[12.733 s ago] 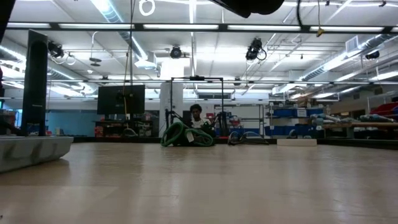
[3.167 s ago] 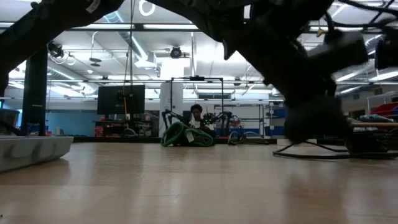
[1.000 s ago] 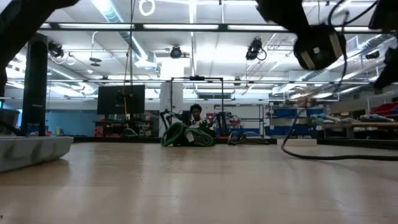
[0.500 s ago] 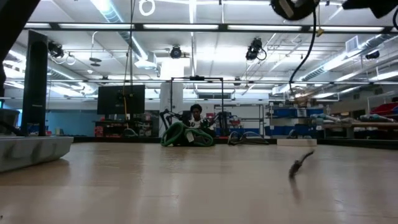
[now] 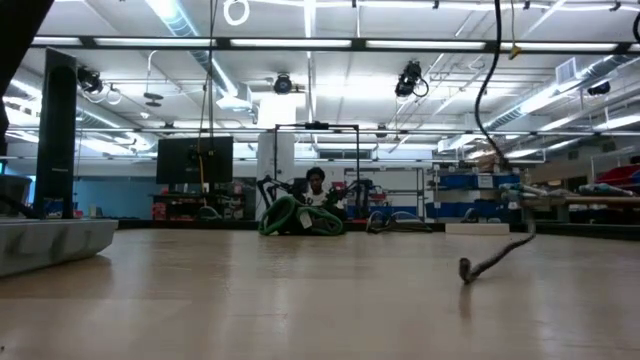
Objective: Coil cords
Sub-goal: Coil the black wire into a spool
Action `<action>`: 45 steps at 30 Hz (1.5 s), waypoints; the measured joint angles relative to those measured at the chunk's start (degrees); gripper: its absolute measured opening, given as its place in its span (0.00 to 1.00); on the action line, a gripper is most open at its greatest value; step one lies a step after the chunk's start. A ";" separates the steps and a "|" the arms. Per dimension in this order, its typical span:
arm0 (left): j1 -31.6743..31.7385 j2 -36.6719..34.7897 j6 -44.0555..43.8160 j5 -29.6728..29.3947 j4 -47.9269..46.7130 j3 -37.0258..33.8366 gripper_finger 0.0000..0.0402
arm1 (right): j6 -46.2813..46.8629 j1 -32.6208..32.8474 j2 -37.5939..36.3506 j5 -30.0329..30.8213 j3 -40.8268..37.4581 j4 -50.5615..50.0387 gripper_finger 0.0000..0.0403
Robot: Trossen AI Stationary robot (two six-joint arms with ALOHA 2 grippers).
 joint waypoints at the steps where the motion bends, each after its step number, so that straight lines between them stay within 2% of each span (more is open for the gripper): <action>1: 0.00 0.00 -0.04 0.16 -0.08 0.00 0.00 | -0.58 -0.54 0.01 -0.35 0.00 0.76 0.30; 6: -0.09 -0.01 -0.03 0.34 2.48 0.00 0.00 | -3.33 -4.39 1.23 -5.37 0.00 3.38 0.29; 15: -0.09 -0.01 0.32 1.75 3.94 0.00 0.00 | -10.09 -7.71 2.01 -6.77 0.00 8.18 0.29; 21: -0.09 -0.01 1.83 1.73 4.99 0.00 0.00 | -10.61 -10.48 1.94 -10.76 0.00 8.80 0.27; 24: -0.09 -0.01 1.89 1.82 5.74 0.00 0.00 | -11.63 -11.12 1.92 -10.88 0.00 8.90 0.19; 27: -0.04 -0.01 2.73 1.58 6.35 -0.02 0.00 | -13.17 -11.59 1.95 -11.48 0.00 8.78 0.05; 33: 0.00 -0.01 2.68 0.82 6.40 -0.02 0.01 | -13.64 -11.98 1.95 -10.63 0.02 8.56 0.01; 45: -0.57 -1.69 -0.52 -1.00 1.75 1.40 0.22 | -12.89 -12.10 1.92 -8.64 0.00 6.71 0.00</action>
